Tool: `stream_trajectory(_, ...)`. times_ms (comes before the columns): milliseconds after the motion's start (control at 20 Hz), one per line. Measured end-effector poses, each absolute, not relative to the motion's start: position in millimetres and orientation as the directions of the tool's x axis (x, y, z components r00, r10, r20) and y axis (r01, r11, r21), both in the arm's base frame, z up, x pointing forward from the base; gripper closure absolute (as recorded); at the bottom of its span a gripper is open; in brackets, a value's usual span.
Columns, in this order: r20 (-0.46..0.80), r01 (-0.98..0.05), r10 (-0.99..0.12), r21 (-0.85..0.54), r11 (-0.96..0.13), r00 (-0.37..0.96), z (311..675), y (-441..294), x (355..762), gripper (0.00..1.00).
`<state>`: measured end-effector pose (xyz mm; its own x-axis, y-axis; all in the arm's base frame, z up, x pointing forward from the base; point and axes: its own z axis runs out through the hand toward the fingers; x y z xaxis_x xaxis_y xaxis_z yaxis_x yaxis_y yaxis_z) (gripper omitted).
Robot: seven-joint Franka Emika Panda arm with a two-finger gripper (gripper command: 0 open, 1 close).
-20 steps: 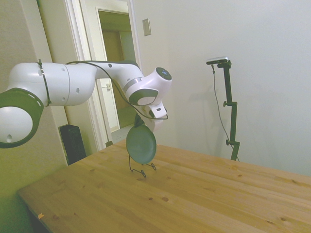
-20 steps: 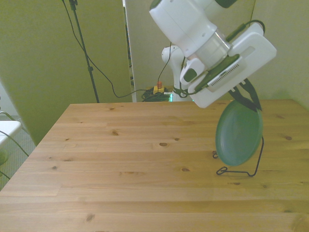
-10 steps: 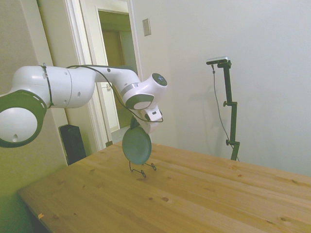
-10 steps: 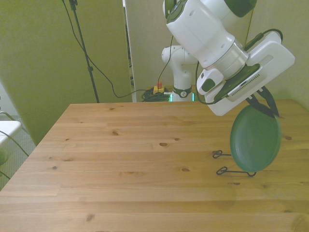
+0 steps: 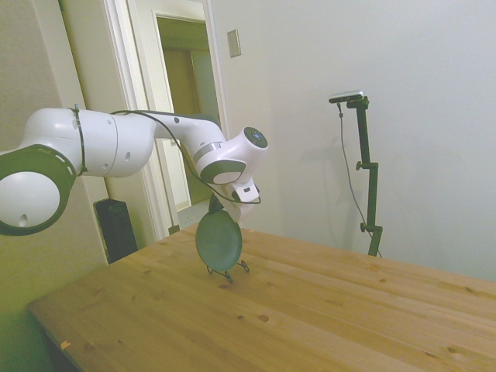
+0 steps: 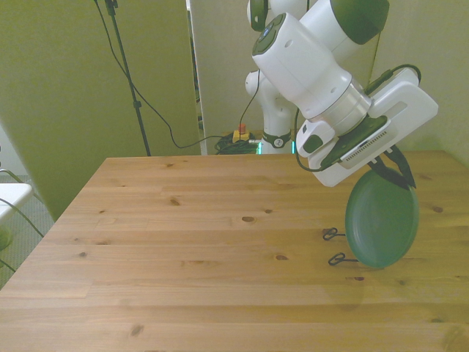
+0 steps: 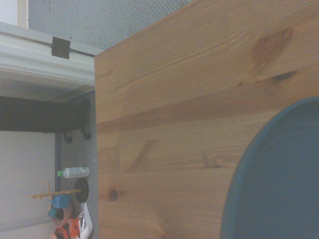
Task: Load the plate
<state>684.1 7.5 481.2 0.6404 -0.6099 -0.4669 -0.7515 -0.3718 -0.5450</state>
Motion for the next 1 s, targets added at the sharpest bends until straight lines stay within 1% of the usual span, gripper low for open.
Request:
stream_trajectory(50,-0.465,-0.751,-0.61,-0.546,-0.372,0.641,480,7,684,1.0)
stream_trajectory(100,-0.463,-0.75,-0.612,-0.547,-0.372,0.641,480,7,684,0.0)
stream_trajectory(800,-0.453,-0.748,-0.619,-0.547,-0.375,0.642,479,3,684,0.0)
stream_trajectory(1000,-0.417,-0.736,-0.629,-0.539,-0.411,0.656,492,-1,684,0.0)
